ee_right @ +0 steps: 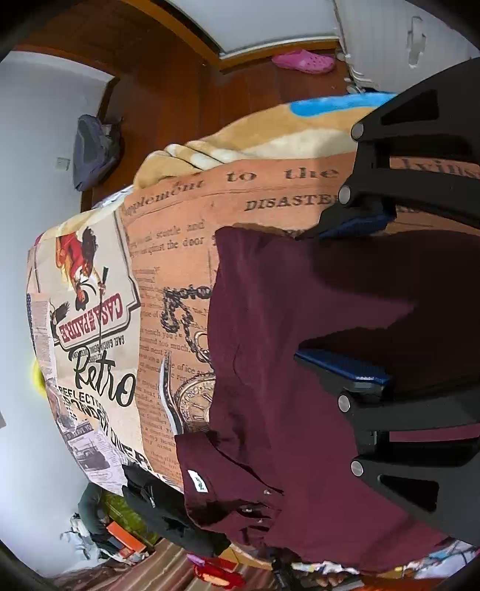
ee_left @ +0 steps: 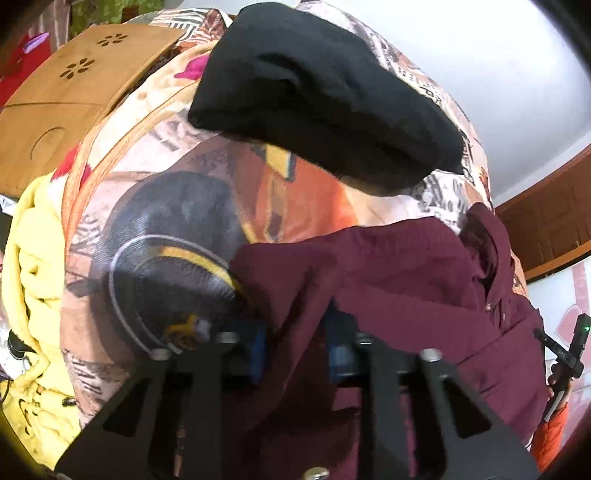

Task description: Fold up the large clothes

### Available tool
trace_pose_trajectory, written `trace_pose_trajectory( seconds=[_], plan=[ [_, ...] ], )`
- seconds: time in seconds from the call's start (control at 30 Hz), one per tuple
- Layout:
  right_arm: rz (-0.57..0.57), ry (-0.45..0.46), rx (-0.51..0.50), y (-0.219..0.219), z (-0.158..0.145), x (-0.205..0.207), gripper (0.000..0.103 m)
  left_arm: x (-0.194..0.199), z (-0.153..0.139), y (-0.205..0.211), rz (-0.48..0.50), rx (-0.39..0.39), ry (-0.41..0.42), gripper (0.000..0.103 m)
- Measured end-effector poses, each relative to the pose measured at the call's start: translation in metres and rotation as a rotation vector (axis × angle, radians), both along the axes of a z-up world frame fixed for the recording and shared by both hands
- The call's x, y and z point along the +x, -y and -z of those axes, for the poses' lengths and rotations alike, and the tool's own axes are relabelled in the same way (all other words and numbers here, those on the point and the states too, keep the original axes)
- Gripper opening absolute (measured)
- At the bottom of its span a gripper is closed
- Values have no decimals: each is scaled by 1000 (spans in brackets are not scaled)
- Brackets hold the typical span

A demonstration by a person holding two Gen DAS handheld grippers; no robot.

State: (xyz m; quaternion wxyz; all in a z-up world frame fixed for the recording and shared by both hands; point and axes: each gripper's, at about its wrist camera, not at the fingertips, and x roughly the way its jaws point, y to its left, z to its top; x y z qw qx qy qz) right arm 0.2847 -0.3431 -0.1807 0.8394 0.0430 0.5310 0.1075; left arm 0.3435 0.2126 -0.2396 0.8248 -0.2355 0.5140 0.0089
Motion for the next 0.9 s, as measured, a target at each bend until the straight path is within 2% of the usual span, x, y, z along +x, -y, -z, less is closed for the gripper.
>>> trace_pose_trajectory(
  seconds=[0.07,0.1,0.17,0.4,0.5,0.63,0.8,0.9],
  plan=[
    [-6,30,-51,-3,-5,1,15,6,-8,7,1,43,8,14],
    [-5,39,-76,-4,-8,3,15,9,-11,10,3,61,14,13],
    [-8,52,-52,-1,-15,8,13,16,-22,13,2,91,35,11],
    [30,95,-81,-5,-21,33,12,54,-63,11,-11,129,127,10],
    [85,80,-48,-2,-16,47,12,68,-58,13,-15,162,94,10],
    [84,51,-111,-10,-5,50,17,69,-45,22,3,248,40,11],
    [115,56,-132,-4,-17,35,17,54,-43,42,80,391,33,11],
    [119,73,-127,0,-31,22,17,40,-53,49,95,422,42,12]
  ],
)
